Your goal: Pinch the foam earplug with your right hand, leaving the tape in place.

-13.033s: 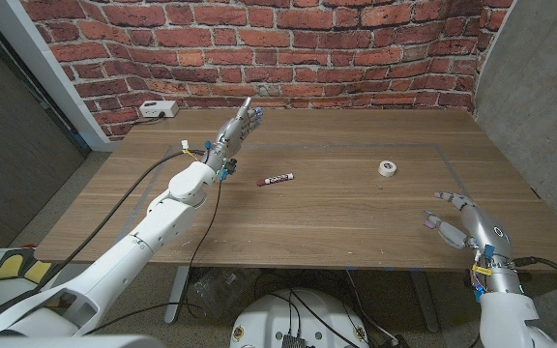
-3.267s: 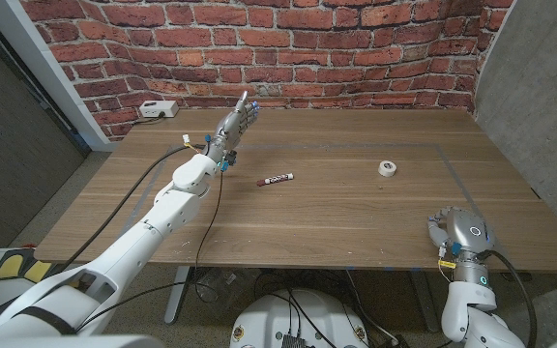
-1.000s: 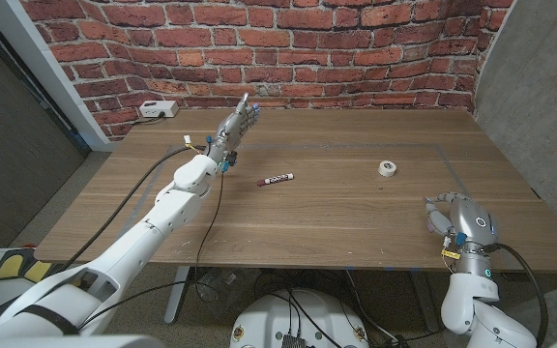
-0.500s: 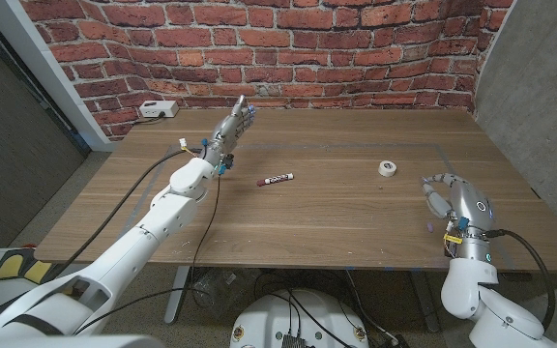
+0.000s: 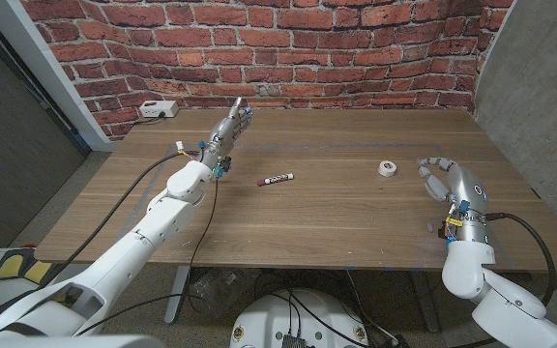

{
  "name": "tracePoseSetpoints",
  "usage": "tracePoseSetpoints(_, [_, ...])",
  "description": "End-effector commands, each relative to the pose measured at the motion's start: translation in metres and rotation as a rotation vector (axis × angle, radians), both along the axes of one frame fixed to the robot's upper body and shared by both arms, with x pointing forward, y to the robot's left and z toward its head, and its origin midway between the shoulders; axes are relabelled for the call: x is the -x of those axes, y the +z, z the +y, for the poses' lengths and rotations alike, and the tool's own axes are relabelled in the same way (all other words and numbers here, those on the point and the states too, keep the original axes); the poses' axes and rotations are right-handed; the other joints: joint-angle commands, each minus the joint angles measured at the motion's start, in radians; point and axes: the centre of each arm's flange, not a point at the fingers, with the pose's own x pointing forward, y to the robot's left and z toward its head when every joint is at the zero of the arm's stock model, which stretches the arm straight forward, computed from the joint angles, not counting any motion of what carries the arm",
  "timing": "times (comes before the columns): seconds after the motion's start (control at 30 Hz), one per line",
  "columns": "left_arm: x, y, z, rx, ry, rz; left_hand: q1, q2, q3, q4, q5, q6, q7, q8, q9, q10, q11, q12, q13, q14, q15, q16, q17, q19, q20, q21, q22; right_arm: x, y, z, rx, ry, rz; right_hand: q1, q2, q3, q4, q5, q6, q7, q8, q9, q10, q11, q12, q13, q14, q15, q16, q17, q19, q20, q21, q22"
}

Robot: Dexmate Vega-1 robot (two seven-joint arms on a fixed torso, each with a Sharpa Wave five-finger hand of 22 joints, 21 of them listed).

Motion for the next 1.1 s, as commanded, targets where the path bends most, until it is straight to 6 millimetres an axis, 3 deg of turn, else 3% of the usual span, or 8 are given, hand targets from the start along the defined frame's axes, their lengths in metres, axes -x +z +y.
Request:
tracePoseSetpoints(0.03, [0.003, -0.004, 0.001, -0.001, 0.015, -0.002, 0.01, 0.003, -0.005, 0.001, -0.005, 0.004, -0.012, -0.003, 0.004, 0.009, -0.008, -0.001, 0.002, 0.008, 0.0, -0.003, 0.005, 0.007, -0.002, -0.005, 0.003, -0.02, 0.026, -0.004, -0.075, 0.198, -0.032, -0.011, 0.002, -0.002, -0.002, 0.008, -0.008, 0.005, -0.005, 0.002, 0.006, 0.009, 0.005, 0.002, 0.014, 0.005, 0.007, 0.001, 0.005, -0.005, -0.004, 0.003])
tracePoseSetpoints(0.43, [0.003, -0.005, 0.001, 0.008, 0.029, -0.001, 0.01, 0.003, -0.006, 0.001, -0.005, 0.007, -0.013, -0.002, 0.004, 0.008, -0.01, -0.001, 0.002, 0.008, -0.003, -0.003, 0.005, 0.008, -0.002, -0.006, 0.003, -0.047, 0.049, -0.011, -0.155, 0.405, -0.038, -0.025, 0.005, -0.004, -0.002, 0.01, -0.043, 0.011, -0.031, -0.002, 0.009, 0.037, 0.007, 0.0, 0.022, 0.008, 0.009, 0.0, 0.015, -0.004, -0.004, 0.003])
tracePoseSetpoints(0.93, [0.006, -0.008, -0.004, 0.004, 0.047, -0.003, 0.013, 0.004, -0.009, 0.0, -0.006, -0.035, -0.022, -0.016, 0.004, 0.005, -0.008, -0.003, 0.002, 0.007, -0.005, -0.003, 0.005, 0.009, -0.001, -0.007, 0.003, -0.078, 0.071, -0.013, -0.285, 0.687, -0.038, -0.095, -0.007, -0.035, 0.015, 0.012, -0.151, 0.031, -0.094, -0.006, -0.028, 0.083, -0.01, -0.005, -0.025, 0.041, -0.003, -0.002, -0.017, 0.014, -0.028, 0.002])
tracePoseSetpoints(1.0, [0.006, -0.009, -0.004, 0.007, 0.05, -0.001, 0.014, 0.004, -0.009, 0.0, -0.006, -0.034, -0.023, -0.015, 0.004, 0.004, -0.009, -0.003, 0.002, 0.007, -0.005, -0.003, 0.005, 0.01, -0.001, -0.007, 0.003, -0.082, 0.076, -0.014, -0.259, 0.723, 0.002, -0.121, -0.015, -0.048, 0.019, 0.011, -0.19, 0.031, -0.111, -0.007, -0.059, 0.096, -0.023, -0.006, -0.058, 0.058, -0.008, -0.003, -0.045, 0.026, -0.045, 0.002])
tracePoseSetpoints(1.1, [0.008, -0.01, -0.005, 0.008, 0.054, -0.005, 0.014, 0.004, -0.01, 0.0, -0.006, -0.035, -0.024, -0.015, 0.004, 0.004, -0.007, -0.003, 0.002, 0.007, -0.005, -0.003, 0.005, 0.01, -0.001, -0.007, 0.003, -0.091, 0.081, -0.013, -0.247, 0.795, 0.025, -0.161, -0.031, -0.07, 0.019, 0.007, -0.284, 0.031, -0.13, -0.009, -0.148, 0.114, -0.05, -0.006, -0.16, 0.089, -0.017, -0.005, -0.13, 0.043, -0.089, 0.003])
